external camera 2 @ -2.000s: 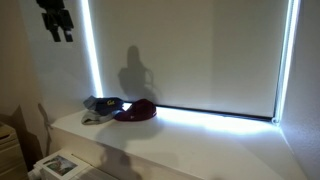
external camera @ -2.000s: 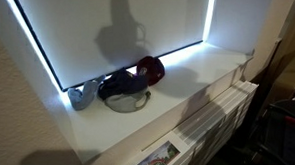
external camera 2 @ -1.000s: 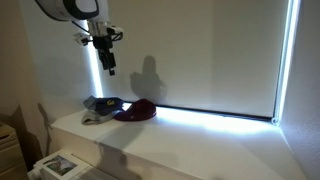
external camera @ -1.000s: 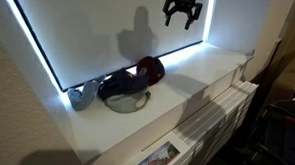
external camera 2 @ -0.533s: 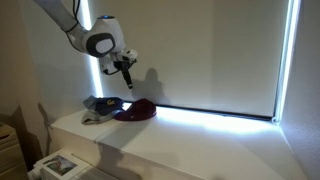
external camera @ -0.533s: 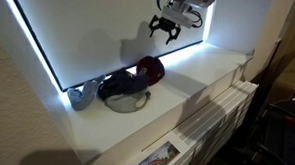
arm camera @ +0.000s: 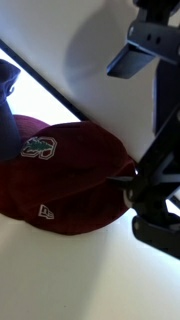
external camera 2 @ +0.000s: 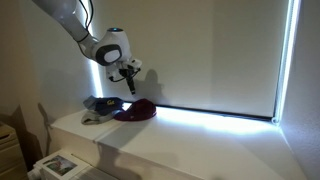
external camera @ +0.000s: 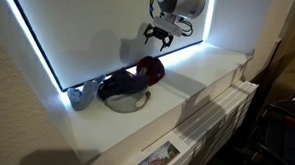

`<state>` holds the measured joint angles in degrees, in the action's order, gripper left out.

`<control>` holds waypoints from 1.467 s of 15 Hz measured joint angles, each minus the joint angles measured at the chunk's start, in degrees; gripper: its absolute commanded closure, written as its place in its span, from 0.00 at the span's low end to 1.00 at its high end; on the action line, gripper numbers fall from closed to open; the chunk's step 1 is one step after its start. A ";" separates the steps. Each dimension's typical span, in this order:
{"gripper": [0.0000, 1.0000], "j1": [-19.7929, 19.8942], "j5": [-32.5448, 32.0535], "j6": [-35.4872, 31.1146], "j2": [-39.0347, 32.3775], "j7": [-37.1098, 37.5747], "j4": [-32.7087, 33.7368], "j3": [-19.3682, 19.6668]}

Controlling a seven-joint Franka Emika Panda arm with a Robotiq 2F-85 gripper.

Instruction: Move the maroon cap to the right side of the window sill

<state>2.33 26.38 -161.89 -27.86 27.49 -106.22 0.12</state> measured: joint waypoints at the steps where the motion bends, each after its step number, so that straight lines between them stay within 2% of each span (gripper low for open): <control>1: 0.00 0.07 0.00 1.33 -0.26 0.18 0.33 0.12; 5: 0.00 2.63 0.02 14.85 -6.35 0.31 7.33 0.43; 7: 0.00 3.11 -0.16 19.06 -10.37 0.98 11.42 1.62; 12: 0.00 3.07 -0.16 20.36 -12.54 1.50 14.23 1.88; 15: 0.00 2.64 -0.26 17.97 -12.65 0.62 14.09 1.88; 22: 0.00 2.65 -0.25 18.33 -16.71 0.62 15.65 1.81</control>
<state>4.98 26.13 -143.56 -44.57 28.11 -90.56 1.93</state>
